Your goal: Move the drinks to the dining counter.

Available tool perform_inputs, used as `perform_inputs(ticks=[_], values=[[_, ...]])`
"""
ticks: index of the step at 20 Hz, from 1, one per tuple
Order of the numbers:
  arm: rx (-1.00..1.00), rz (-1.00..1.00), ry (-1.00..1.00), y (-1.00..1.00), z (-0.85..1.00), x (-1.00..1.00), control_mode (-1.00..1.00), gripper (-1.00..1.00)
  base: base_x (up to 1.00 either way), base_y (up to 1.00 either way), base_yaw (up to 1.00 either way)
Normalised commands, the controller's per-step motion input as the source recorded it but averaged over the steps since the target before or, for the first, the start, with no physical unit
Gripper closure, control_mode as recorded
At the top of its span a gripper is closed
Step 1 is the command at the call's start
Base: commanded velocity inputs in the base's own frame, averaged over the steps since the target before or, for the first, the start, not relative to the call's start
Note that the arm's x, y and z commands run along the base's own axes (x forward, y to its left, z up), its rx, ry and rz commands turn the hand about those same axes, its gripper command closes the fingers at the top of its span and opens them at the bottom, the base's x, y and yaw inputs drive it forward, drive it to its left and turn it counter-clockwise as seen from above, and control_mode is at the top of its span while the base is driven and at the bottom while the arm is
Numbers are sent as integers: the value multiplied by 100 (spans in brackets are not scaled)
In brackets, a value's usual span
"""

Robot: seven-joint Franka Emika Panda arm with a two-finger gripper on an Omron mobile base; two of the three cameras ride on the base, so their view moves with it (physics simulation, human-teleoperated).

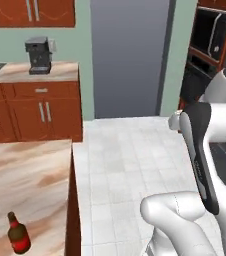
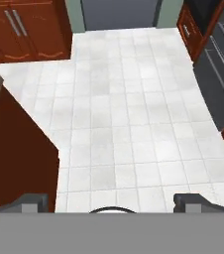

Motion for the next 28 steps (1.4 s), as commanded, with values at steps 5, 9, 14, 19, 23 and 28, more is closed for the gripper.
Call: perform_inputs(ticks=[5, 9, 14, 19, 23, 28], values=[[0, 0, 0, 0, 0, 0, 100, -100, 0, 0, -100], [0, 0, 0, 0, 0, 0, 100, -100, 0, 0, -100], [0, 0, 0, 0, 0, 0, 100, -100, 0, 0, -100], [0, 0, 0, 0, 0, 0, 100, -100, 61, 65, -74], [0, 0, 0, 0, 0, 0, 100, -100, 100, 97, -42], [0, 0, 0, 0, 0, 0, 100, -100, 100, 100, -41]])
